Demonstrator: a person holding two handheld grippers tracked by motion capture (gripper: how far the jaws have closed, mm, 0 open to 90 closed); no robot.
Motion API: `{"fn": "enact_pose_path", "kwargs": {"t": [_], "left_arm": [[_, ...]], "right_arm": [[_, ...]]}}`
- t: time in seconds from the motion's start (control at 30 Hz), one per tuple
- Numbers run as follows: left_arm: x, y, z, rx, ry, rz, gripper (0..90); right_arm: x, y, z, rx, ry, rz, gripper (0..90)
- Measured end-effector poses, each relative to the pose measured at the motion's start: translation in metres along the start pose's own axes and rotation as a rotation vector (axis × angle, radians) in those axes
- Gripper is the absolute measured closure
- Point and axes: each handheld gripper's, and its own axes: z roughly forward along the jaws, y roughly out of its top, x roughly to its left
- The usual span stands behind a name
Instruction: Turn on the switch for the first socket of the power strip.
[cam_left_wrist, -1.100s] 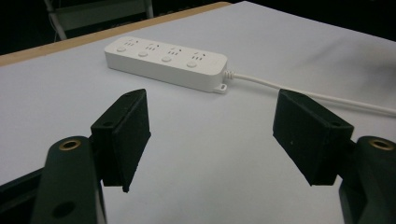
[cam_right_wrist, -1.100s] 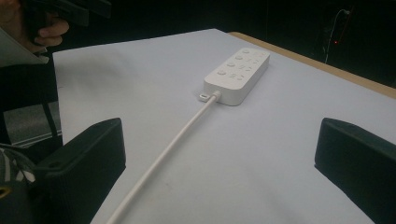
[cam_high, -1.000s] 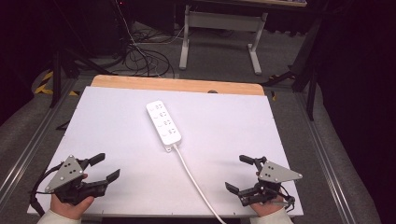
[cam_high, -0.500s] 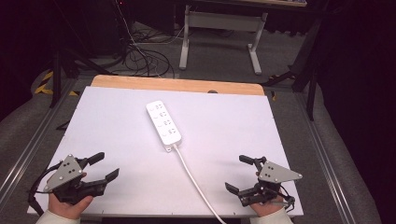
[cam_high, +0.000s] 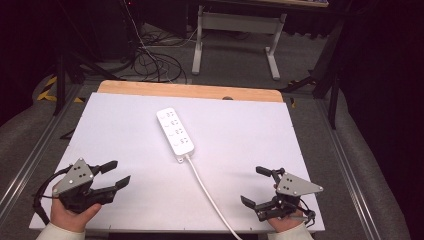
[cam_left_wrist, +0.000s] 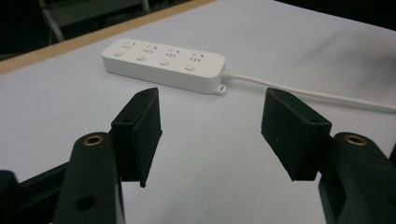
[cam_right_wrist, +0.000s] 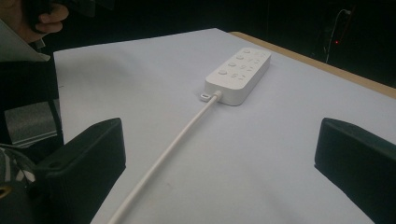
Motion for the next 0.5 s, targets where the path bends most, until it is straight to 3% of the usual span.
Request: {"fn": "enact_pose_path", "kwargs": {"t": [0.03, 0.07, 0.3, 0.5], "left_arm": [[0.001, 0.002, 0.001, 0.007, 0.01, -0.004, 38.7], [0.004, 0.005, 0.002, 0.0, -0.008, -0.015, 40.0], [0.007, 0.019, 0.009, -0.006, -0.03, -0.034, 39.8], [0.011, 0.034, 0.021, 0.011, -0.061, -0.014, 40.2]], "right_arm": [[0.0, 0.0, 0.0, 0.0, 0.0, 0.0, 2.5], [0.0, 0.0, 0.0, 0.0, 0.003, 0.002, 2.5], [0.001, -0.001, -0.001, 0.007, 0.0, 0.006, 2.5], [0.002, -0.002, -0.002, 0.004, -0.001, 0.011, 2.5]]}}
